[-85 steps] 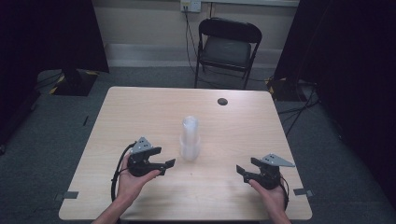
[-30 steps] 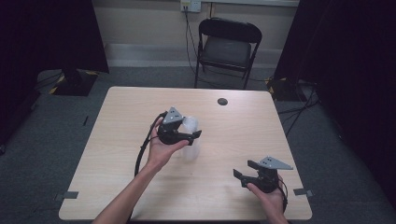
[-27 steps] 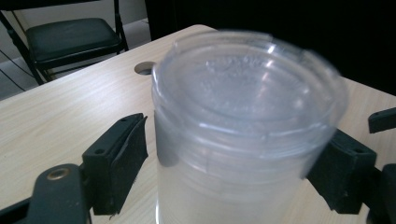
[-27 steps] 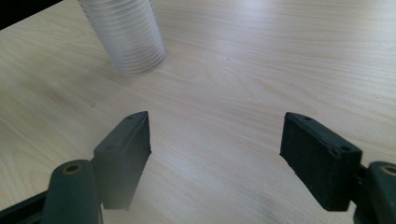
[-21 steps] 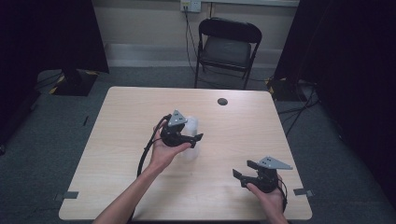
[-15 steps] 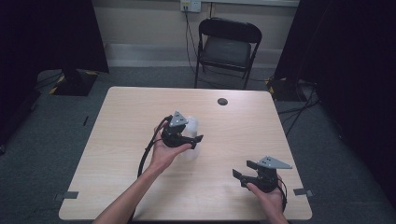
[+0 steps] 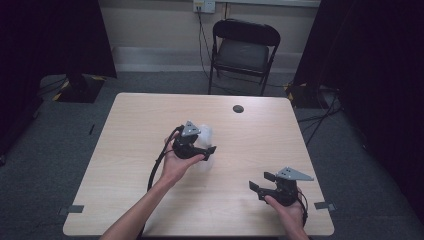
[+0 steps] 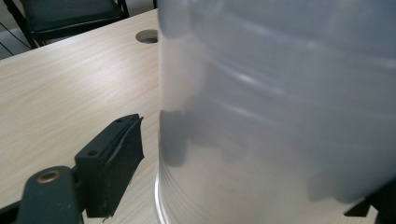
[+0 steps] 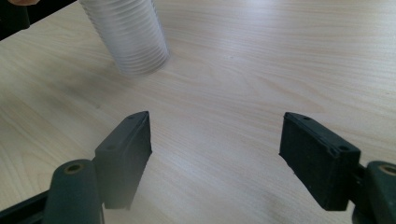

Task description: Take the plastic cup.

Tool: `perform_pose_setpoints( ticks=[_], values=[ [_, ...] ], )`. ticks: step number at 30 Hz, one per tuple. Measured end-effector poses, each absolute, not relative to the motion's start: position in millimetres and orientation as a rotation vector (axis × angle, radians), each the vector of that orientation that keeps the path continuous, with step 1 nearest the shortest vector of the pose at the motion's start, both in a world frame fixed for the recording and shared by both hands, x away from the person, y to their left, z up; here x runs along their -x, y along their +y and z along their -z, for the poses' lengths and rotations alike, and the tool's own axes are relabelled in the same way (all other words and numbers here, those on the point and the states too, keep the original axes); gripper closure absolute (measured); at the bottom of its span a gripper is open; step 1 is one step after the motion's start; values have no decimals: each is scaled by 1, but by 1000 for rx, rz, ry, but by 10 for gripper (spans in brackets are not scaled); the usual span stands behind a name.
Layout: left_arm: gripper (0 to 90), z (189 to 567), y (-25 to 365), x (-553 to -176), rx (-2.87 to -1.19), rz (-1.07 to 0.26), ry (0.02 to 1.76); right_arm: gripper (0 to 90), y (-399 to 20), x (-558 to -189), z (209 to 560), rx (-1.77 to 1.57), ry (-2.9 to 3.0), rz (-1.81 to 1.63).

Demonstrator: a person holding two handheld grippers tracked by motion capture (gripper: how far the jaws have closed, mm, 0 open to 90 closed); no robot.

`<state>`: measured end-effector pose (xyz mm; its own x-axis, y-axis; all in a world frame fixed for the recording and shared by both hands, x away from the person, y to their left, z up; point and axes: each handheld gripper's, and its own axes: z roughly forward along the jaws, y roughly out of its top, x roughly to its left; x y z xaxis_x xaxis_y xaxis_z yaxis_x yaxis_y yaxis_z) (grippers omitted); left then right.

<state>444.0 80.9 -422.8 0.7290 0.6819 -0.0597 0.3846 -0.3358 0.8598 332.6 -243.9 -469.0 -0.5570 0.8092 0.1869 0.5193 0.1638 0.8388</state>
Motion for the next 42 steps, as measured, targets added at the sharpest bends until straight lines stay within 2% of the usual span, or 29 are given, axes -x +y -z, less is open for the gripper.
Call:
perform_pose_setpoints(
  ticks=[3, 6, 42],
  values=[
    [246, 422, 80, -443, -1965, -399, 801, 251, -244, -333, 469, -1275, 2138, -1353],
    [273, 421, 80, -442, -1959, -414, 792, 253, -245, -333, 469, -1284, 2136, -1353],
    [299, 391, 82, -434, -1861, -456, 763, 257, -244, -333, 469, -1282, 2134, -1337]
  ],
)
